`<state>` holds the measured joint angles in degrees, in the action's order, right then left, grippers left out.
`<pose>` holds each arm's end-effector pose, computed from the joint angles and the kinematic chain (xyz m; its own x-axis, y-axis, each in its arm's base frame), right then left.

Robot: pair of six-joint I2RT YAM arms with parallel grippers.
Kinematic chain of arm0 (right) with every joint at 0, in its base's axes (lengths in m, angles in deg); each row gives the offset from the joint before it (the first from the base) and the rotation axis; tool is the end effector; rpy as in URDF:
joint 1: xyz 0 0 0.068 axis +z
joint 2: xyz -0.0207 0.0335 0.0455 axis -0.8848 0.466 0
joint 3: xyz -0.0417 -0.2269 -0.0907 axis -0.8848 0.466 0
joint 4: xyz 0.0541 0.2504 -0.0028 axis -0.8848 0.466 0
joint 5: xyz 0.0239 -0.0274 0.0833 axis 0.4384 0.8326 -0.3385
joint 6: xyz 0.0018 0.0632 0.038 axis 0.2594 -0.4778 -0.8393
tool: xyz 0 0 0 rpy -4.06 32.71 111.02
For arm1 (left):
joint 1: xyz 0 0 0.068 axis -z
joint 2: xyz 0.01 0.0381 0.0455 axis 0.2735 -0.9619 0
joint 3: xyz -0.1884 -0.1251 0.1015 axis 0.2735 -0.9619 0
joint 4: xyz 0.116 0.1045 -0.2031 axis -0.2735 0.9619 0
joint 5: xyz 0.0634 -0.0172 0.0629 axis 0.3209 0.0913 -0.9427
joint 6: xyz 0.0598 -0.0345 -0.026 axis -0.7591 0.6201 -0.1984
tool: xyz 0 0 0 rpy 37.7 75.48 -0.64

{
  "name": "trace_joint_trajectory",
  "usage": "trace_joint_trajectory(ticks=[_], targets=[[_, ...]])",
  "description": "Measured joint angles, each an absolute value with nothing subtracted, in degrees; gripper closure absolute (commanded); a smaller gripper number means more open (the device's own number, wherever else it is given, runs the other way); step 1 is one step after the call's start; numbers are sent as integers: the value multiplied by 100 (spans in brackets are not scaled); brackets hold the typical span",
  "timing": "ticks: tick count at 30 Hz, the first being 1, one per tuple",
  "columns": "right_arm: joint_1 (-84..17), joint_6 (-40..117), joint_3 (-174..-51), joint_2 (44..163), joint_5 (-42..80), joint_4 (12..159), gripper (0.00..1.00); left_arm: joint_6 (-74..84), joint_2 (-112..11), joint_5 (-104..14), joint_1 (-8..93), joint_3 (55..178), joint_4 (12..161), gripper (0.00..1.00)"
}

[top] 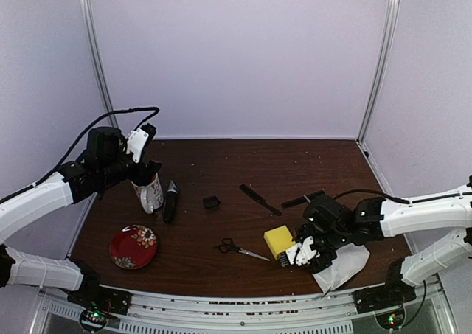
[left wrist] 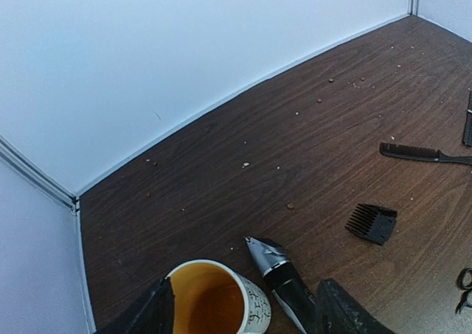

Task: Sort the hair-cutting tools
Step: Move the sponge to the center of the board.

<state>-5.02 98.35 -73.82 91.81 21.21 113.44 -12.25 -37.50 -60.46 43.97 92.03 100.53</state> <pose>0.1223 0.2010 0.1390 0.4051 -0.8412 -0.3582 -0.8971 -0.2901 -0.3333 0.2493 -0.1246 0.2611 -0.3572 0.2960 -0.8859 0.4073 0.9029 0.1374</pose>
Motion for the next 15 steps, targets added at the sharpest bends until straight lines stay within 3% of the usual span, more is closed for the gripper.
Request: trace_joint_trajectory(ticks=[6,15], targets=[[-213,9997,-7924,10405,2576,10887,19,-1365,-3739,-6008,4401,9269,10044,30],[-215,10307,-9190,12083,3341,10076,38,-1452,-3664,-5930,4406,9271,10011,30]])
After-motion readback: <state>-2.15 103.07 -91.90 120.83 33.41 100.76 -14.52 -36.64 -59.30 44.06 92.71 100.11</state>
